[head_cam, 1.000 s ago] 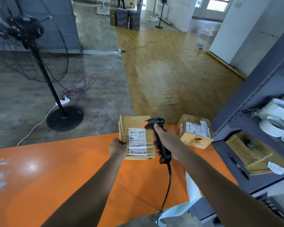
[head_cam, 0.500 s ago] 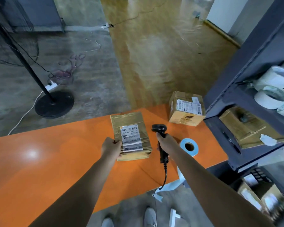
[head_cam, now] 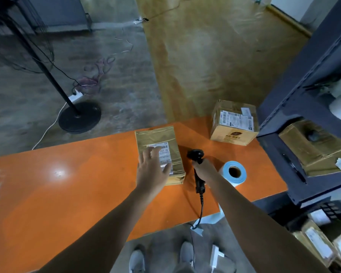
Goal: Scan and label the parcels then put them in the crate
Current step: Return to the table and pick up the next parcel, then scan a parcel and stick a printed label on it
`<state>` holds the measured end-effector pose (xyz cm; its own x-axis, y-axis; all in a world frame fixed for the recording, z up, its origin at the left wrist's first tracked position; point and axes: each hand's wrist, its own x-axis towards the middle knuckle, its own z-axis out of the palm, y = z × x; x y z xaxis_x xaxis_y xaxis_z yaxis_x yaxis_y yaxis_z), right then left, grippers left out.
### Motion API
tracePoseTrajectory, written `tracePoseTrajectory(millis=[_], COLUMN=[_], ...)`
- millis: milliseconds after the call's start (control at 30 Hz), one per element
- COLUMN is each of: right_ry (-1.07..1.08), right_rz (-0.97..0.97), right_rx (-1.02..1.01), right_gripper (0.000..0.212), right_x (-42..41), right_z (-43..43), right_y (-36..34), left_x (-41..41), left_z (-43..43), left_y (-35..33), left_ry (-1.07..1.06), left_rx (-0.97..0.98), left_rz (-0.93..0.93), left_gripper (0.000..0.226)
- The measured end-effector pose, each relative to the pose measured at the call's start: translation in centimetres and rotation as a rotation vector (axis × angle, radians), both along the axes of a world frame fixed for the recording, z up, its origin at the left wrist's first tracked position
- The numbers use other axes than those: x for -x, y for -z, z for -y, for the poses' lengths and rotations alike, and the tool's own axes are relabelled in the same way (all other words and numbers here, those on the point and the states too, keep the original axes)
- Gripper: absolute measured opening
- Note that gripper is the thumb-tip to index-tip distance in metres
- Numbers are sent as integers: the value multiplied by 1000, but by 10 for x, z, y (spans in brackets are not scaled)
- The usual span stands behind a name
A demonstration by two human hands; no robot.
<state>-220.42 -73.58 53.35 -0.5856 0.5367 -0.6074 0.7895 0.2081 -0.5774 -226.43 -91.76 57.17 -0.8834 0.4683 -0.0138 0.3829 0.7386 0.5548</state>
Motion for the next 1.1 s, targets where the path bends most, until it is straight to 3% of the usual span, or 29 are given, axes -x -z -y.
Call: tracePoseTrajectory(millis=[300, 367, 467, 667, 833, 967, 1100], right_ry=[-21, 35, -36, -57, -107, -136, -55], right_rz=[-95, -157, -122, -9, 171, 164, -59], right_rx=[28, 27, -148, -514, -607, -601, -437], right_gripper=[19, 27, 21, 38, 49, 47, 52], right_x=[-20, -31, -51, -80, -70, -67, -78], right_z=[-10, -18, -32, -44, -46, -50, -64], right_y=[-14, -27, -30, 2, 13, 11, -9], left_x=[-23, -29, -42, -65, -71, -67, -57], left_z=[-42, -55, -78, -105, -111, -113, -111], left_y=[2, 1, 0, 5, 5, -3, -14], left_ry=[271, 287, 317, 323, 288, 258, 212], left_rx=[21, 31, 24, 55, 66, 64, 37], left_rz=[-26, -36, -39, 1, 87, 186, 265], left_gripper=[68, 67, 63, 58, 57, 54, 51])
